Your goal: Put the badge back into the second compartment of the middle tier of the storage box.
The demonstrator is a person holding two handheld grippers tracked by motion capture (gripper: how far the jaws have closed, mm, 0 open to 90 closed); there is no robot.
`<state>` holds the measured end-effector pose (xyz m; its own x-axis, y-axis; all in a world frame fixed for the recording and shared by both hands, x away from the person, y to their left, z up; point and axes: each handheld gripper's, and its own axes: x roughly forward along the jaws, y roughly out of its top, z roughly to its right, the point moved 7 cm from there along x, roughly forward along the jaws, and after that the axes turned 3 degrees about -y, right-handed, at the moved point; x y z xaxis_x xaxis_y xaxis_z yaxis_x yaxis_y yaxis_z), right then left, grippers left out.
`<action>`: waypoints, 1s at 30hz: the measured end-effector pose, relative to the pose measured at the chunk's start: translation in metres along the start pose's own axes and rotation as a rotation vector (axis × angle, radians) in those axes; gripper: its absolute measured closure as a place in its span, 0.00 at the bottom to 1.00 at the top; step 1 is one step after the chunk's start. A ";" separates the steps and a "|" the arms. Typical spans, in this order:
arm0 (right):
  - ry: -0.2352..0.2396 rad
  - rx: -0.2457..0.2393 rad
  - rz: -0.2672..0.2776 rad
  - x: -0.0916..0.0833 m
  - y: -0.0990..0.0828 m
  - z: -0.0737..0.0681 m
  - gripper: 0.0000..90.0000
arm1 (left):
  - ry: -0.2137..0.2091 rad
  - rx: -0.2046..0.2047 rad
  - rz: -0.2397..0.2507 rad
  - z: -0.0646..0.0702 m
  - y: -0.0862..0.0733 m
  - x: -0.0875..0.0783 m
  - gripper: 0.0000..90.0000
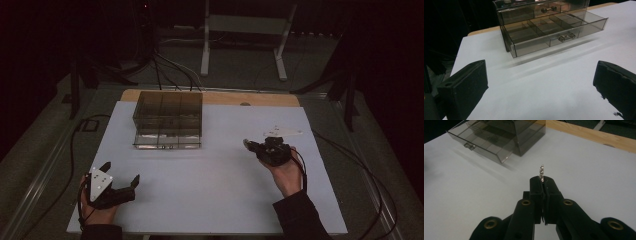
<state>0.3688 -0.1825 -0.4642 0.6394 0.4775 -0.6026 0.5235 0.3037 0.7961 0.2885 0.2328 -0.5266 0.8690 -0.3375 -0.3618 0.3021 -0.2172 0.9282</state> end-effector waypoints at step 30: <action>0.037 -0.014 0.013 0.027 0.026 -0.020 0.97 | -0.006 0.003 0.001 0.001 0.000 0.001 0.00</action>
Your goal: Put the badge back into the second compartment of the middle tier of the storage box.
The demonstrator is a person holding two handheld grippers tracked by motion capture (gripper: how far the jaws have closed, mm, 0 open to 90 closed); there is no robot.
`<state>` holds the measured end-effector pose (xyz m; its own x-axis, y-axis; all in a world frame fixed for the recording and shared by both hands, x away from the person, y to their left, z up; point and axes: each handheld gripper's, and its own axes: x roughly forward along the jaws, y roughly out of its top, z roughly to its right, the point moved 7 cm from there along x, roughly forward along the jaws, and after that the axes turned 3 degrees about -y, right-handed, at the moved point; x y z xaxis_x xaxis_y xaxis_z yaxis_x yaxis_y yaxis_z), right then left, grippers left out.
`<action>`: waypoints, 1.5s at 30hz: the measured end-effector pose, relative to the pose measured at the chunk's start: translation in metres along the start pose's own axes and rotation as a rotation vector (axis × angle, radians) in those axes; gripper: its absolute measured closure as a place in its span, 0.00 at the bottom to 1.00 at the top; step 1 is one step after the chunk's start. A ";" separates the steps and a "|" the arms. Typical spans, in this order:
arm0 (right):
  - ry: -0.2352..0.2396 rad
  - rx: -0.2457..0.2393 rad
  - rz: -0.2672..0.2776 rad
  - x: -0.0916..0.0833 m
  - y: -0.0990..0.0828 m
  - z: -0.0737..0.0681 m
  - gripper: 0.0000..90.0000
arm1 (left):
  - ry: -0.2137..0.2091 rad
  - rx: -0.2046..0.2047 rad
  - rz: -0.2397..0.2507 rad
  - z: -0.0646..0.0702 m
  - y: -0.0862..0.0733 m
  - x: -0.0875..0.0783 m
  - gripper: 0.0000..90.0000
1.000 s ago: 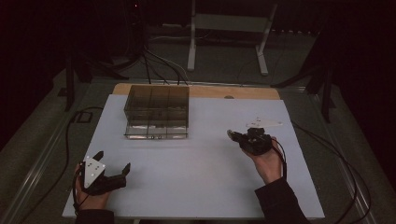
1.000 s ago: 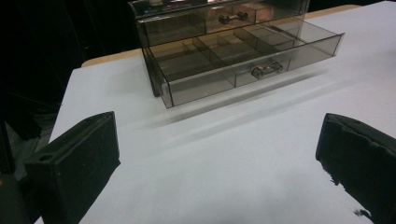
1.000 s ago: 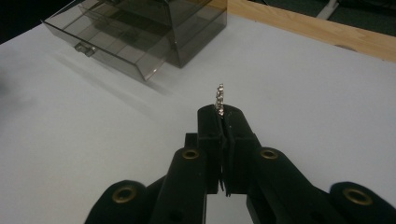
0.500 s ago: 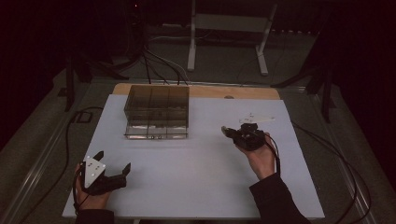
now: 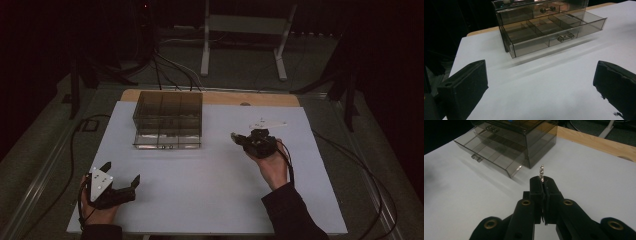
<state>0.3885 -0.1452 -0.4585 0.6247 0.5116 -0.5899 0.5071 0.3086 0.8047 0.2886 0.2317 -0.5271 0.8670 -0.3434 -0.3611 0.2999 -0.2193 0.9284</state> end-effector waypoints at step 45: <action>0.065 -0.023 0.024 0.027 0.045 -0.026 0.97 | -0.004 0.002 0.001 0.000 0.000 0.000 0.00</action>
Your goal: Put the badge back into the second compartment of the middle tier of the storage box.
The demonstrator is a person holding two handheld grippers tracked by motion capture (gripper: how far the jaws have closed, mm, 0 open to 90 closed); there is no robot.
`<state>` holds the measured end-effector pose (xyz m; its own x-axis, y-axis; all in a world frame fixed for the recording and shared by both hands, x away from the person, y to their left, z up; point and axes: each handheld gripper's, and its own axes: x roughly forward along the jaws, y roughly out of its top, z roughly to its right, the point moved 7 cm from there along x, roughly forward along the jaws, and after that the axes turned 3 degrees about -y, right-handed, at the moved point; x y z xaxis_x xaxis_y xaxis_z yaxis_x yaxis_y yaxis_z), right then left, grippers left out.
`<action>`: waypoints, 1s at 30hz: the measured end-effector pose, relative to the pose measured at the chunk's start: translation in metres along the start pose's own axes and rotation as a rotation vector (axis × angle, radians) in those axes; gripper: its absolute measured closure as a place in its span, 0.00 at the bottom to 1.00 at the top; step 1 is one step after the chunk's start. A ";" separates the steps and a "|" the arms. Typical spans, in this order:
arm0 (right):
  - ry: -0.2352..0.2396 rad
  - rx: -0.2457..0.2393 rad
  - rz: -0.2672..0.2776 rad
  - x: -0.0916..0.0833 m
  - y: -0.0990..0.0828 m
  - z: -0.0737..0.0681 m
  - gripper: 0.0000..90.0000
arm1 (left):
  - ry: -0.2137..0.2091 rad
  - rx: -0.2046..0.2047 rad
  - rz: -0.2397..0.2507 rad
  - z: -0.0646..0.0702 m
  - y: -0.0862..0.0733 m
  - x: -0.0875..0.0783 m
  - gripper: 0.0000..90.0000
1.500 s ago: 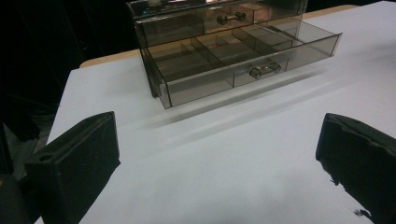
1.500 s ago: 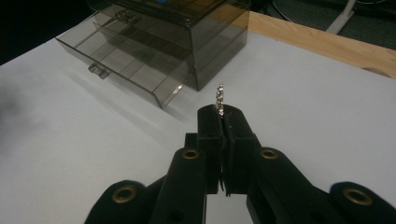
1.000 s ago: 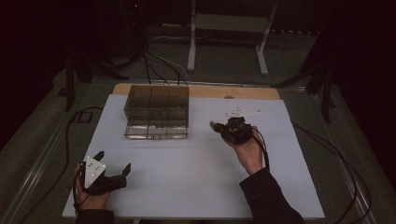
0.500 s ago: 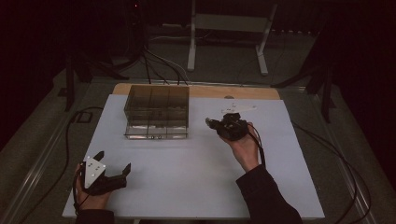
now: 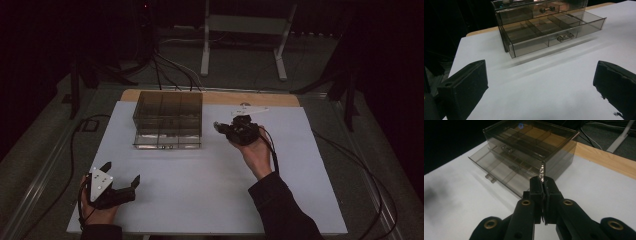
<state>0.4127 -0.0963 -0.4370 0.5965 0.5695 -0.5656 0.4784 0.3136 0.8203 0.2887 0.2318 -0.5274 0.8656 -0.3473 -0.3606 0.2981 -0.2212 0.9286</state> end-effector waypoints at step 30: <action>0.057 0.020 -0.001 0.035 0.018 -0.011 0.97 | 0.001 0.004 -0.003 -0.001 -0.001 0.000 0.00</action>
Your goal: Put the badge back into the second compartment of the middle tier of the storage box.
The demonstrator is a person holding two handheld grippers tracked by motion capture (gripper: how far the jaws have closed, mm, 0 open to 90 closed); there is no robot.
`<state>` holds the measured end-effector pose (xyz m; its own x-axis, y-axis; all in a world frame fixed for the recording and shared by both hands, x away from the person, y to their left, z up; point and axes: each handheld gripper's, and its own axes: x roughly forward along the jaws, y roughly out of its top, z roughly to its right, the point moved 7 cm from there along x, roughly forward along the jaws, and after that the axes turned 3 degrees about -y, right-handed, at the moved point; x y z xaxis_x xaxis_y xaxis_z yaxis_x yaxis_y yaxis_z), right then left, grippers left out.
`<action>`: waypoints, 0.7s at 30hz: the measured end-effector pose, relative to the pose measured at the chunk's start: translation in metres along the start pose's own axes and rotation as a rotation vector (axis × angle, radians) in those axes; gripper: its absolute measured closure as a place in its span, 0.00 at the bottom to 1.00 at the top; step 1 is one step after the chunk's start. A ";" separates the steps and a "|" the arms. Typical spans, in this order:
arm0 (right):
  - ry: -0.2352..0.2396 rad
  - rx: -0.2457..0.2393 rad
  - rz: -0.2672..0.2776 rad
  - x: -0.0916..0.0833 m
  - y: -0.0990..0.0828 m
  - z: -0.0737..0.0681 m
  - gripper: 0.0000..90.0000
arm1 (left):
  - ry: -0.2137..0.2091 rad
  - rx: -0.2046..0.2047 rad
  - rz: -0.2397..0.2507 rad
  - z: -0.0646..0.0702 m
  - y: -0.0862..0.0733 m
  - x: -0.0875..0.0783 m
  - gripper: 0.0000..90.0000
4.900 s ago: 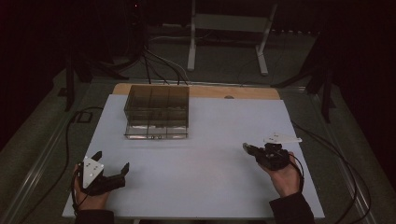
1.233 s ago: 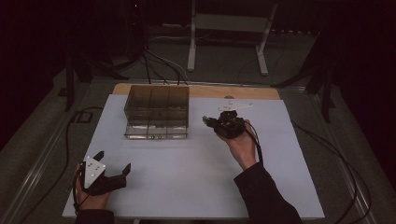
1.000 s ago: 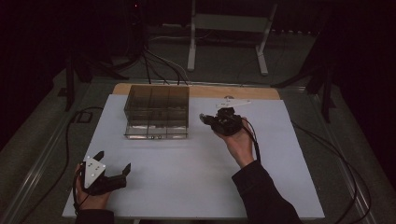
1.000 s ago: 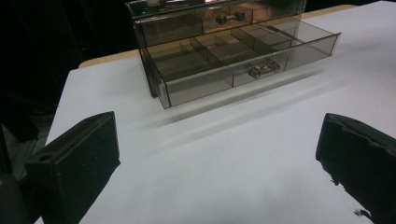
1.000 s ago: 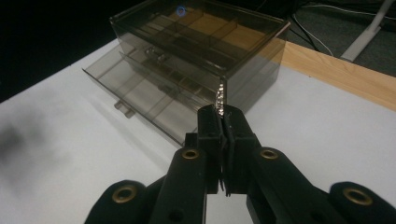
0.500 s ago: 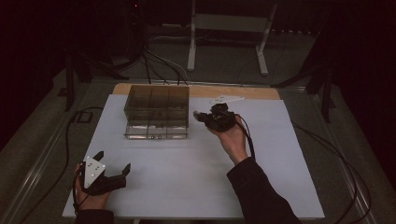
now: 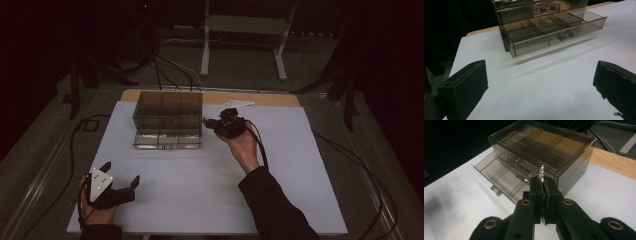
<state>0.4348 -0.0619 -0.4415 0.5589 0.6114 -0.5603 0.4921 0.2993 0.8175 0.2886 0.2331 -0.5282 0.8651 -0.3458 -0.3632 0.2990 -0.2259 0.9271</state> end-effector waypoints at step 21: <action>0.013 -0.016 -0.015 0.018 0.009 -0.011 0.97 | -0.001 0.001 0.000 0.000 0.000 0.000 0.00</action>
<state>0.4420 -0.0396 -0.4424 0.5424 0.6163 -0.5710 0.4896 0.3204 0.8109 0.2884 0.2335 -0.5284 0.8646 -0.3468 -0.3637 0.2988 -0.2271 0.9269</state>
